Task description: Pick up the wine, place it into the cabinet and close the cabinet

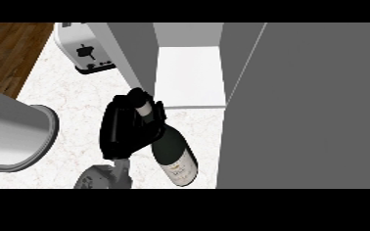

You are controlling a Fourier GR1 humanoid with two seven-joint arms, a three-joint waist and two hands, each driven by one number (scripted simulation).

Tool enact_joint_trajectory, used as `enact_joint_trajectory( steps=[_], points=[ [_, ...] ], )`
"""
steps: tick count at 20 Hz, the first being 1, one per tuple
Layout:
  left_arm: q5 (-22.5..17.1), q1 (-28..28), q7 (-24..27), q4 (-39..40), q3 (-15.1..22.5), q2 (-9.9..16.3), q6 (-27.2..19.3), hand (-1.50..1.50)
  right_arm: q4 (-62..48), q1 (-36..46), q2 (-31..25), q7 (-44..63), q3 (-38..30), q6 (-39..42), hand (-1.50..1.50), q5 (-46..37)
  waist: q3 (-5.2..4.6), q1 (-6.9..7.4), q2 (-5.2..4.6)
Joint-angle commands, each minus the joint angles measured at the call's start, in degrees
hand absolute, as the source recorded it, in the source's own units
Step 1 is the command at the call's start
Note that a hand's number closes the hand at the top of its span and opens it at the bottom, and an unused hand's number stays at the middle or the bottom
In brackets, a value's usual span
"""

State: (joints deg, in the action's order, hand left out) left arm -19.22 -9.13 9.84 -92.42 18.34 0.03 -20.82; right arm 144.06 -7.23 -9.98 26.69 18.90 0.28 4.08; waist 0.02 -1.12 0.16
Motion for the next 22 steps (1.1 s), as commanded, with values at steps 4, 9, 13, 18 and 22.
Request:
enact_joint_trajectory(
  steps=[4, 9, 13, 18, 22],
  points=[
    [-1.9, -9.4, -1.6, 7.7, 0.7, 0.0, -8.4, 1.5, 12.9, -6.9, -2.1, 1.8, -3.0, 2.8, -1.5, 7.5, 0.02, -0.61, -0.08],
    [-3.3, -16.0, -0.4, 15.1, 3.2, 0.0, -13.7, 1.5, 9.5, -4.2, 0.1, 1.7, -1.2, 1.7, -1.5, 5.0, -0.02, -0.36, -0.2],
    [-5.0, -16.9, 2.9, 20.0, 2.9, 0.0, -13.2, 1.5, 11.5, -3.6, -2.8, 4.0, -7.6, 3.9, -1.5, 10.8, -0.01, -0.27, -0.26],
    [-8.4, -17.9, 5.3, 24.2, 9.6, 0.0, -17.4, 1.5, 7.8, -0.1, 1.7, 4.3, -0.6, 0.7, -1.5, 3.5, -0.08, -0.09, -0.24],
    [-12.5, -17.7, 11.6, 29.9, 7.6, 0.0, -14.5, 1.5, 8.9, -6.1, -1.1, -0.1, -8.5, 5.5, -1.5, 11.5, 0.0, -0.57, -0.28]
  ],
)
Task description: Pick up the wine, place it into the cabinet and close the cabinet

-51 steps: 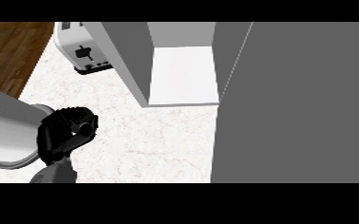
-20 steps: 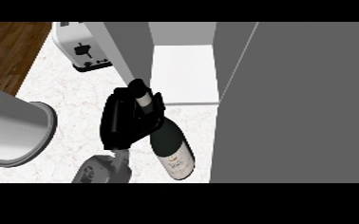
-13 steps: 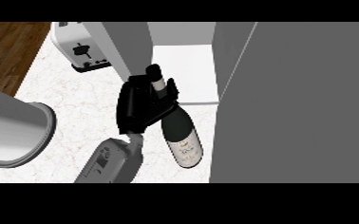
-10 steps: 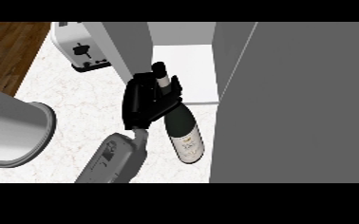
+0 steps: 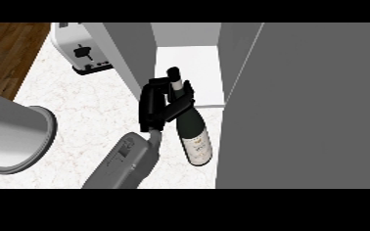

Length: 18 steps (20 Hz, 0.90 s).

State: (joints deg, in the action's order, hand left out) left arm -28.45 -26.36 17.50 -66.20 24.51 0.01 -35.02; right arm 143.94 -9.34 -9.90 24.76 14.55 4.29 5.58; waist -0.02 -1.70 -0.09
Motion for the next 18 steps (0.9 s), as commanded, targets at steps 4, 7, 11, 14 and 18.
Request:
enact_joint_trajectory(
  steps=[4, 7, 11, 14, 18],
  points=[
    [-8.1, -3.6, 8.4, 11.1, -0.2, 0.0, 2.2, 1.5, 11.1, -4.1, 1.9, 3.5, 4.5, -0.9, -1.5, 2.8, -0.07, -0.84, -0.09],
    [-11.1, -4.3, 11.5, 13.2, 0.1, 0.0, 3.4, 1.5, 12.6, -1.8, 0.3, 7.5, 0.5, -1.0, -1.5, 6.3, -0.06, -0.34, -0.12],
    [-15.8, -8.5, 13.4, 20.4, -2.1, 0.0, 6.3, 1.5, 11.3, -2.4, 0.2, 5.2, 0.9, 0.8, -1.5, 6.1, -0.06, -0.84, -0.25],
    [-19.2, -9.5, 12.8, 18.3, 1.4, 0.0, 2.4, 1.5, 9.8, -4.7, -0.2, 3.1, -2.5, 2.1, -1.5, 8.5, 0.01, -0.29, -0.05],
    [-21.8, -14.9, 11.9, 24.3, 1.2, 0.0, 1.1, 1.5, 9.4, -5.3, 0.5, 2.4, -0.7, 2.2, -1.5, 6.9, 0.0, -0.9, -0.17]
  ],
)
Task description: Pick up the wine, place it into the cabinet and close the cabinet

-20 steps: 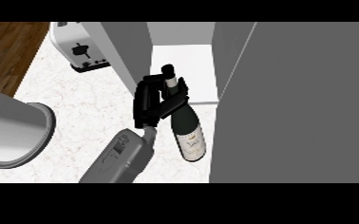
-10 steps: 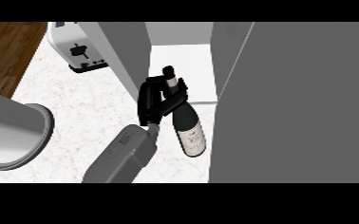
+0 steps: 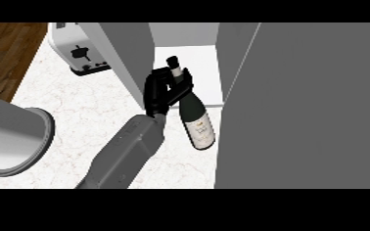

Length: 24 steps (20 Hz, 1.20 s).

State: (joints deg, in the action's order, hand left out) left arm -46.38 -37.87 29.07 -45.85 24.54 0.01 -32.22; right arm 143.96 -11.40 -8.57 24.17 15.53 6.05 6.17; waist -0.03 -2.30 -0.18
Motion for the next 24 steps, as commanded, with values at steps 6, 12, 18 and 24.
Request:
enact_joint_trajectory(
  steps=[6, 12, 18, 24],
  points=[
    [-5.0, -9.6, 0.5, 10.0, -2.6, 0.0, 0.8, 1.5, 9.0, -1.6, -1.2, 4.5, -4.7, 1.1, -1.5, 9.3, 0.0, -0.08, -0.21],
    [-5.2, -17.7, -0.9, 17.4, -6.8, 0.0, 2.3, 1.5, 6.9, -1.7, 0.3, 2.0, -4.3, 1.8, -1.5, 8.3, 0.03, -0.08, -0.27],
    [-2.3, -24.4, -0.6, 24.0, -7.3, 0.0, -1.7, 1.5, 5.4, 0.0, 1.7, 2.9, -1.4, 1.3, -1.5, 6.3, 0.04, -0.41, -0.36],
    [1.7, -26.4, 0.3, 30.3, -7.1, 2.8, -5.7, 1.5, 5.4, -1.2, 2.2, 1.3, -1.3, 2.4, -1.5, 6.0, 0.07, -0.24, -0.31]
  ],
)
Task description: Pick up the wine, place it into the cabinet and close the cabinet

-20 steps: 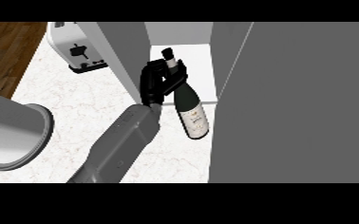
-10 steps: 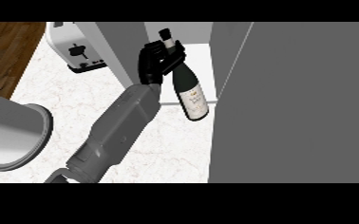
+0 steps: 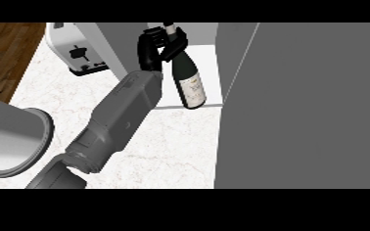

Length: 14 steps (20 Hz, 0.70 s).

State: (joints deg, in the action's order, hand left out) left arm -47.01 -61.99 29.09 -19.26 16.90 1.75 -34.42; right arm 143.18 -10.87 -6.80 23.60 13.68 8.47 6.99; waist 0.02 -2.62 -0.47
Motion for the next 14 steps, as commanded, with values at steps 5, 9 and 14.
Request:
enact_joint_trajectory(
  steps=[5, 9, 14],
  points=[
    [5.6, -3.1, 0.7, 9.3, 2.2, 2.3, -4.4, -1.5, 6.0, -4.2, 0.6, -0.8, 0.1, 1.4, -1.5, 5.4, 0.05, -0.69, -0.19],
    [6.1, -6.6, -2.2, 12.8, 1.6, 1.4, -7.1, -1.5, 7.8, -2.6, 0.2, 2.3, 0.0, 1.4, -1.5, 6.8, -0.01, -1.44, -0.57],
    [7.1, -4.8, -0.4, 14.4, 1.3, 2.4, -5.1, -1.5, 8.0, -3.1, 0.5, 2.6, 0.3, 1.1, -1.5, 5.7, -0.05, -1.38, -0.69]
  ],
)
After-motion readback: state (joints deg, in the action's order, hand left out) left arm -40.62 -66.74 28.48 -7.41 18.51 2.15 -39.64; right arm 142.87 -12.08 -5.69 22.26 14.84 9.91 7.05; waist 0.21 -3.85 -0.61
